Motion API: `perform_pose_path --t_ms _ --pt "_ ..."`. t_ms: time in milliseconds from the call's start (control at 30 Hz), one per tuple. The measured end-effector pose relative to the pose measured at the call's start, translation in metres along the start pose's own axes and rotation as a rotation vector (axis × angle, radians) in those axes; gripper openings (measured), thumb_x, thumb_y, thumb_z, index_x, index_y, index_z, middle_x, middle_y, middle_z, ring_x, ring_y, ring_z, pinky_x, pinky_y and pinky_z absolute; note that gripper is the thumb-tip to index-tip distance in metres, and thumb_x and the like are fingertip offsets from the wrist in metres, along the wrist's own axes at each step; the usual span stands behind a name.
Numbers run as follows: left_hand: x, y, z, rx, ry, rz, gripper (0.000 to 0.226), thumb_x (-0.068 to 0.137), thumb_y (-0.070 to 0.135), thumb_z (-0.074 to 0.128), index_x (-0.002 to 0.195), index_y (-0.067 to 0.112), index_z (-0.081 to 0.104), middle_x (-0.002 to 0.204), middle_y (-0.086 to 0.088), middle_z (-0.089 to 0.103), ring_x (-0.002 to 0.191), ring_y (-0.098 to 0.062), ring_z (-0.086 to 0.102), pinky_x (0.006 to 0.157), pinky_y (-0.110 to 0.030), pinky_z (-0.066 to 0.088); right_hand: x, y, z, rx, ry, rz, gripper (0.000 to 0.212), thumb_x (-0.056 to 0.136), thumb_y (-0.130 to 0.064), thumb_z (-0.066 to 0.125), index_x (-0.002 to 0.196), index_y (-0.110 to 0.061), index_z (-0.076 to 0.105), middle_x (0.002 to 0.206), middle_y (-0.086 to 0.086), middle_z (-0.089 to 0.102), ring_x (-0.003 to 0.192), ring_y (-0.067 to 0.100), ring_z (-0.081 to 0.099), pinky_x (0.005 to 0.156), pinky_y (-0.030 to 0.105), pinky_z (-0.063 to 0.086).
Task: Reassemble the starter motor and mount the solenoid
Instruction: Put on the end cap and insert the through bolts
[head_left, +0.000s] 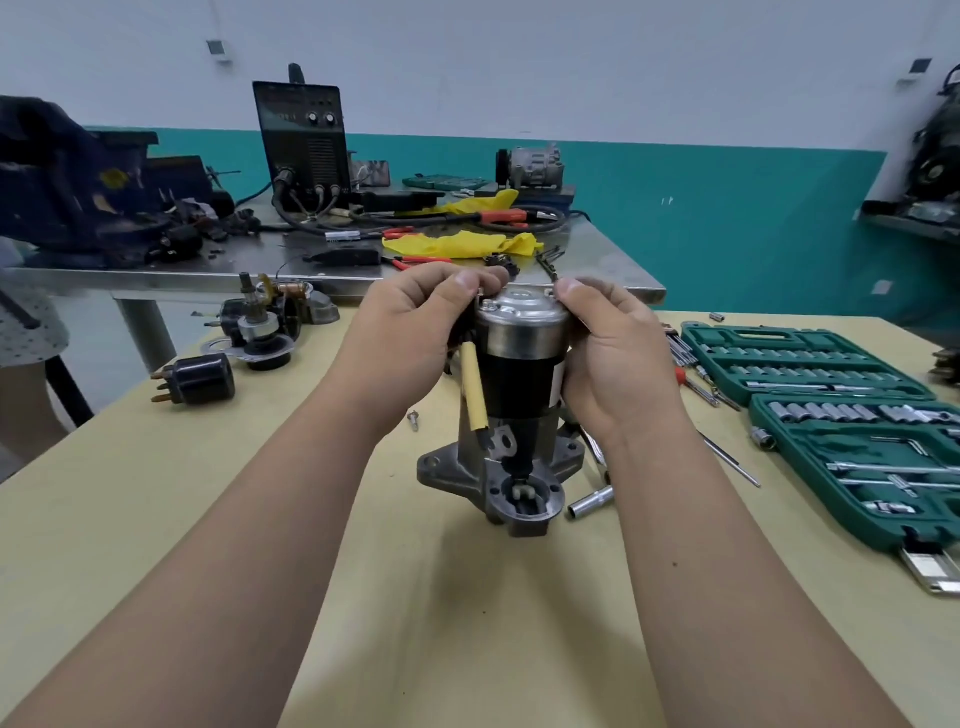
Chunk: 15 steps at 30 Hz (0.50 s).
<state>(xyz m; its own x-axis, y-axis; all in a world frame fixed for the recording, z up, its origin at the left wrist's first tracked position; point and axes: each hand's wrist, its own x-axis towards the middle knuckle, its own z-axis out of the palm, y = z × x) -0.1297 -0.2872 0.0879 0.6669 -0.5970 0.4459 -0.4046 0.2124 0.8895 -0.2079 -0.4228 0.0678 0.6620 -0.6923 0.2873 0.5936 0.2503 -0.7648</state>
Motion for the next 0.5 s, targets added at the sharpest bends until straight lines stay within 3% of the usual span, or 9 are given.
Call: perform_pose_path --t_ms 67,167,233,367,500 --pt "-0.0009 -0.0017 0.0016 0.027 0.017 0.011 0.018 0.099 0.021 0.054 0.101 0.017 0.071 0.103 0.008 0.074 0.097 -0.006 0.068 0.084 -0.023 0.056 -0.0011 0.0005 -0.0008 0.022 -0.017 0.005 0.012 0.089 -0.004 0.06 0.079 -0.01 0.061 0.075 0.005 0.067 0.076 0.02 0.064 0.07 0.037 0.057" --pt "-0.0008 -0.0032 0.0043 -0.035 0.05 -0.012 0.008 0.095 0.019 0.061 0.093 0.014 0.066 0.105 0.002 0.074 0.098 -0.016 0.069 0.085 -0.031 0.057 -0.0018 0.0009 -0.0034 0.021 -0.028 0.008 0.016 0.092 -0.006 0.055 0.085 -0.01 0.069 0.082 0.007 0.069 0.087 0.025 0.065 0.074 0.04 0.057" --pt "-0.0001 -0.0012 0.0034 -0.048 0.028 -0.009 0.011 0.097 0.014 0.057 0.091 0.013 0.066 0.105 0.006 0.075 0.097 -0.011 0.07 0.083 -0.028 0.056 -0.0006 -0.001 -0.0042 0.008 -0.023 0.022 0.023 0.092 -0.004 0.054 0.079 -0.012 0.072 0.082 0.008 0.071 0.088 0.026 0.066 0.075 0.042 0.058" --pt "-0.0018 0.0042 0.0019 0.016 -0.036 0.026 0.023 0.1 0.011 0.05 0.095 0.017 0.071 0.105 0.008 0.074 0.097 -0.004 0.068 0.08 -0.019 0.055 0.0012 -0.0038 -0.0045 0.012 0.013 0.022 0.013 0.088 -0.001 0.059 0.08 -0.009 0.064 0.072 0.004 0.068 0.073 0.019 0.064 0.064 0.034 0.057" --pt "-0.0027 0.0001 0.005 0.067 0.037 0.022 0.013 0.095 0.026 0.06 0.094 0.014 0.067 0.106 -0.003 0.073 0.1 -0.019 0.068 0.086 -0.035 0.057 0.0008 -0.0012 -0.006 0.055 -0.035 0.034 0.017 0.092 -0.01 0.055 0.082 -0.008 0.068 0.084 0.009 0.067 0.089 0.027 0.064 0.08 0.045 0.057"
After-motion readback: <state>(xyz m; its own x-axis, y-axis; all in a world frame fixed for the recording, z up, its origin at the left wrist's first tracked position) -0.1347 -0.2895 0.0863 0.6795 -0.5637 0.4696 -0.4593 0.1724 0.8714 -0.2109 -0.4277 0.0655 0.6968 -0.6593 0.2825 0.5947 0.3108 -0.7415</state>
